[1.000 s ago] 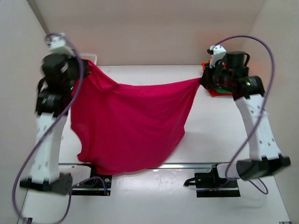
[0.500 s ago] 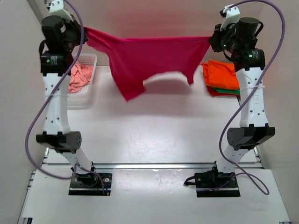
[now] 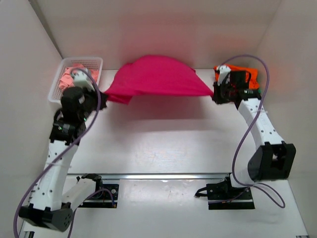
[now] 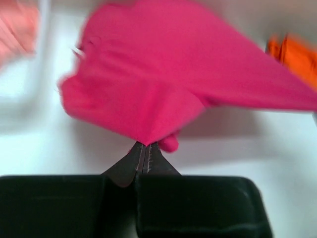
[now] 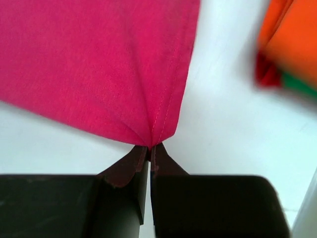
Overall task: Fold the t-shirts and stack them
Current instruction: Flatten out the tshirt
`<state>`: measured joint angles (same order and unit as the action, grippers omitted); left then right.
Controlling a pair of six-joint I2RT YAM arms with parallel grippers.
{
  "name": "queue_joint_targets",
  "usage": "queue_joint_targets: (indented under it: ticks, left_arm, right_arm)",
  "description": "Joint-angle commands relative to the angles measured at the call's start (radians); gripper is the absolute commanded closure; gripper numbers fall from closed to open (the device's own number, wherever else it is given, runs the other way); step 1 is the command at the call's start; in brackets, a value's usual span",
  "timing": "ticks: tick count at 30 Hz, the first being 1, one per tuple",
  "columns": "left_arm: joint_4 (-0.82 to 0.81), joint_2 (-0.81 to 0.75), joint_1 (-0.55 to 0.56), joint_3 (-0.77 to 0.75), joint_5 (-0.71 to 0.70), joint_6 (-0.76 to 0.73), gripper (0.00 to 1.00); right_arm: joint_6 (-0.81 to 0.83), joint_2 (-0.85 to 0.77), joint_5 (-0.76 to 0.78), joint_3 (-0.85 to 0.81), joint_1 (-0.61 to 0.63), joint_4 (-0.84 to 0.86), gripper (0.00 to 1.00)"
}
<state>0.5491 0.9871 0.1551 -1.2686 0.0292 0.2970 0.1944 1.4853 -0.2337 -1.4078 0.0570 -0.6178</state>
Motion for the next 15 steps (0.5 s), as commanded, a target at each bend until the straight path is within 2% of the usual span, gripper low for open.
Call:
queue_joint_targets:
  ticks: [1, 3, 7, 12, 15]
  left_arm:
    - [0.043, -0.146, 0.076, 0.214, -0.006, 0.054, 0.99]
    - [0.069, -0.223, 0.109, 0.351, 0.040, 0.079, 0.99]
    - [0.210, -0.274, 0.190, 0.445, 0.080, 0.096, 1.00]
    - [0.282, -0.395, 0.159, 0.575, 0.179, 0.126, 1.00]
    - [0.313, -0.416, 0.184, 0.618, 0.209, 0.154, 1.00]
  right_arm:
    - [-0.053, -0.164, 0.011, 0.182, 0.015, 0.032, 1.00]
    - [-0.094, -0.216, 0.043, 0.312, 0.027, -0.009, 1.00]
    - [-0.168, -0.280, -0.006, 0.452, 0.009, -0.069, 1.00]
    - [-0.228, -0.318, 0.008, 0.516, 0.014, -0.164, 1.00]
    - [-0.233, -0.329, 0.014, 0.544, -0.006, -0.207, 1.00]
